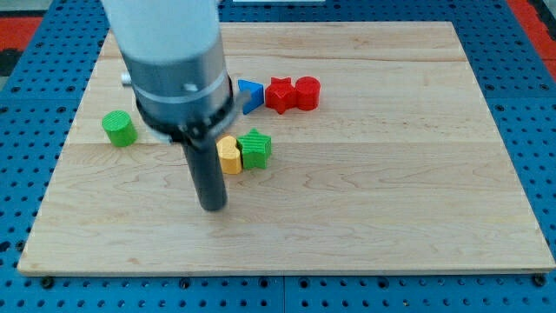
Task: Point your arm at the yellow hexagon
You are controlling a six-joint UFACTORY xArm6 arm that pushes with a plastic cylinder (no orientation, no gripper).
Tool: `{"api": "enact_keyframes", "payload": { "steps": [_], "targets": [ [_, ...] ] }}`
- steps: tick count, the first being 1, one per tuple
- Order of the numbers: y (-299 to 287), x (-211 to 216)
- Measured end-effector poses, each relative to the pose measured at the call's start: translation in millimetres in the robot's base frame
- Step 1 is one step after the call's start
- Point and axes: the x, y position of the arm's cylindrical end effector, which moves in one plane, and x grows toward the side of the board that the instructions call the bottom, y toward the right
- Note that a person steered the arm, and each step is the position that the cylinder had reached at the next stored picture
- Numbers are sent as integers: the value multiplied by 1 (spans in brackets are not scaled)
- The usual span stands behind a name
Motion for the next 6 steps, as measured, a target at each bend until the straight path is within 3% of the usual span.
{"api": "enact_keyframes", "payload": {
  "steps": [1,2,3,4,5,6],
  "targets": [
    [78,-62],
    [63,-101],
    [-60,-94],
    [-99,-74],
    [-97,-77],
    [-59,-77]
  ]
}}
